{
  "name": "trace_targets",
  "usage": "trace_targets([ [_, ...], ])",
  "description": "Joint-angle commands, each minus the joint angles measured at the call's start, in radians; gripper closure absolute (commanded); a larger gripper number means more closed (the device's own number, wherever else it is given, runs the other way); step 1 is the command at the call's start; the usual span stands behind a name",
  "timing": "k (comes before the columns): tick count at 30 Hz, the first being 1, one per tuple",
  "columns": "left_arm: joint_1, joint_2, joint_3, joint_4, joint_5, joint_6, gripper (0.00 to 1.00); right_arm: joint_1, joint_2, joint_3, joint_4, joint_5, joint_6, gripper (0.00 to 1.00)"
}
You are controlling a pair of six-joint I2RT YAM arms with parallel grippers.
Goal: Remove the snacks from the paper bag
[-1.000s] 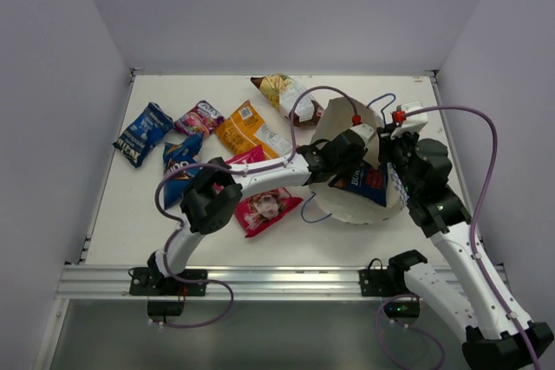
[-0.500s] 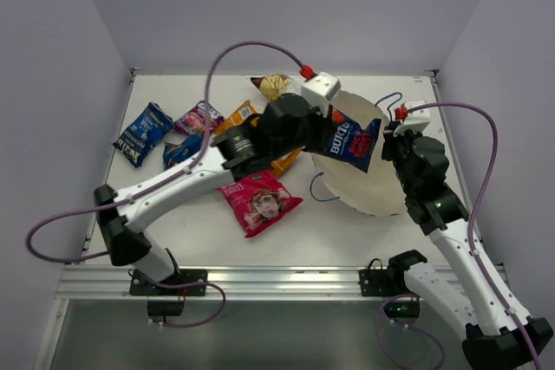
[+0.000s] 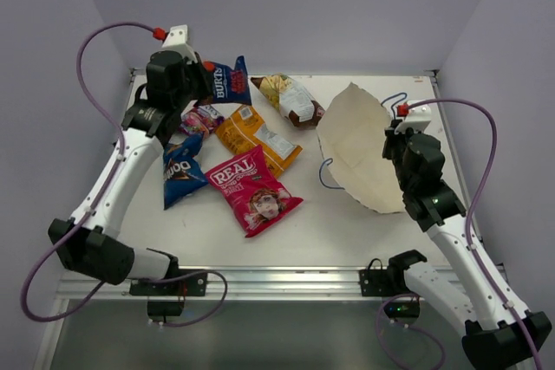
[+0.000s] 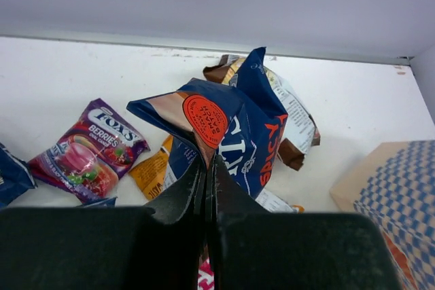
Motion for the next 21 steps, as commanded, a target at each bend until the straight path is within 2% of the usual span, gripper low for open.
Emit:
trace_targets([
  [1, 0.100, 0.105, -0.010, 0.175, 0.170, -0.051, 1.00, 0.003, -0.004, 0.030, 0.002, 0.000, 0.041, 1.00],
  [5, 0.185, 0.351, 0.071, 0.336, 0.250, -0.125, 1.00, 0.003, -0.007, 0.032, -0.008, -0.023, 0.050, 1.00],
  [11, 0.231, 0.689, 0.310, 0.414, 0.261, -0.183, 1.00, 0.003, -0.004, 0.027, -0.009, -0.052, 0.061, 1.00],
  [18, 0.263, 0.978, 0.530, 0.445, 0.296, -0.234, 1.00, 0.003, 0.013, 0.039, -0.026, -0.072, 0.065, 1.00],
  [21, 0.280, 1.029, 0.552, 0.430, 0.298, -0.235, 0.74, 0.001, 0.014, 0.050, -0.031, -0.077, 0.070, 1.00],
])
